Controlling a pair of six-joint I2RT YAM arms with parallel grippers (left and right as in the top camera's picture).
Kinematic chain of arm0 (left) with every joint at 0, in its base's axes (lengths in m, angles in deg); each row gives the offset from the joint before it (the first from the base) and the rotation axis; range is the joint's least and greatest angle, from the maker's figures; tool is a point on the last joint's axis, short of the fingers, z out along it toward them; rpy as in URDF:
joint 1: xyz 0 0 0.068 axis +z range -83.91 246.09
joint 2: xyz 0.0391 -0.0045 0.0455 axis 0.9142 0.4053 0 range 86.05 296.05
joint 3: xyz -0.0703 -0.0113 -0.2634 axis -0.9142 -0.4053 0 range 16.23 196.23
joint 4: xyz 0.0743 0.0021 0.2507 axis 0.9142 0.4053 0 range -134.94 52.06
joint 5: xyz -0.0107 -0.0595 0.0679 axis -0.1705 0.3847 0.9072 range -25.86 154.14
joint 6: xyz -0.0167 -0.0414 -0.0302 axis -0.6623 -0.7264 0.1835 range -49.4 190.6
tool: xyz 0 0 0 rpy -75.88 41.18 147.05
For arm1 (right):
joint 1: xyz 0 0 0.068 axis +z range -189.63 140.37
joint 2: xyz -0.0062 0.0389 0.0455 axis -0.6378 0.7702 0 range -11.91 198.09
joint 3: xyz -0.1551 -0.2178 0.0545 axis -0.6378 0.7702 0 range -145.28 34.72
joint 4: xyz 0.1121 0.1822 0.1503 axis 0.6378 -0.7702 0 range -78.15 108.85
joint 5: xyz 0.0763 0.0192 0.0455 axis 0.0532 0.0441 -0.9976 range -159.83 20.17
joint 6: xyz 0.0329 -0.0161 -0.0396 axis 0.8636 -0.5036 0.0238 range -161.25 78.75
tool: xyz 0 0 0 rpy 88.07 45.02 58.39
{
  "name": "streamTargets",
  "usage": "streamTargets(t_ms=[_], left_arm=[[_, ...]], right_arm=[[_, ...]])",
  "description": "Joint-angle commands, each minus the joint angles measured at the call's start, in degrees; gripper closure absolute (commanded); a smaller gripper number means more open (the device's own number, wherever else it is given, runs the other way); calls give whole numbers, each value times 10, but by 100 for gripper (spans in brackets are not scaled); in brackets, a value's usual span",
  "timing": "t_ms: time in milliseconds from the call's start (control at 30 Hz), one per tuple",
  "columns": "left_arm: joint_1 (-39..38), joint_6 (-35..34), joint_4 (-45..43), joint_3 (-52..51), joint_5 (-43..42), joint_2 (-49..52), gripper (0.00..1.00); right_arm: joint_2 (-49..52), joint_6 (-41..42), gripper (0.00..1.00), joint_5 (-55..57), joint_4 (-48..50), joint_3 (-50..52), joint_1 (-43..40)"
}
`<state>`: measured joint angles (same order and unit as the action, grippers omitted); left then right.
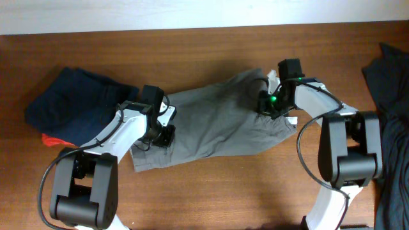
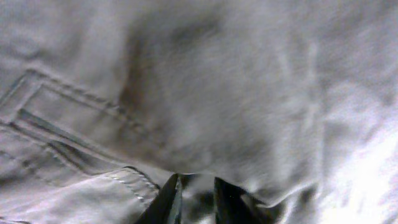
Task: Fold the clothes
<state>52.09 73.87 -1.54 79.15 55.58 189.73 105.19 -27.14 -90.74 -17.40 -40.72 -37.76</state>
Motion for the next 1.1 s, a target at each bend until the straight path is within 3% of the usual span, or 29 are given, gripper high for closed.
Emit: streamTargets(t_ms=[0,133,233,400,533,600,700,833,1067], left_arm=[[-2,12,-3,10,-4,7,71],[-2,12,-14,10,-4,7,61],[-2,12,-18,11,-5,7,59],[-2,11,-26,26,-12,7,60],[-2,11,-67,58,-101,7,61],[-2,11,-97,68,-118,7,73],[-2,12,-129,69,-79,9,99],[-2,33,-163,69,28,31,99],[-1,40,-190,69,86,109,99]], right_arm=[[4,76,96,130,-33,-1,-30],[4,156,96,259,-115,0,-51],[4,179,96,300,-164,2,-63],[-9,89,96,251,-173,1,-60],[-46,62,96,228,-181,1,-51],[-69,62,96,213,-182,1,-51],[-108,52,96,178,-170,1,-51],[-129,15,96,107,-141,1,-51],[-117,-83,96,5,-88,2,-41]])
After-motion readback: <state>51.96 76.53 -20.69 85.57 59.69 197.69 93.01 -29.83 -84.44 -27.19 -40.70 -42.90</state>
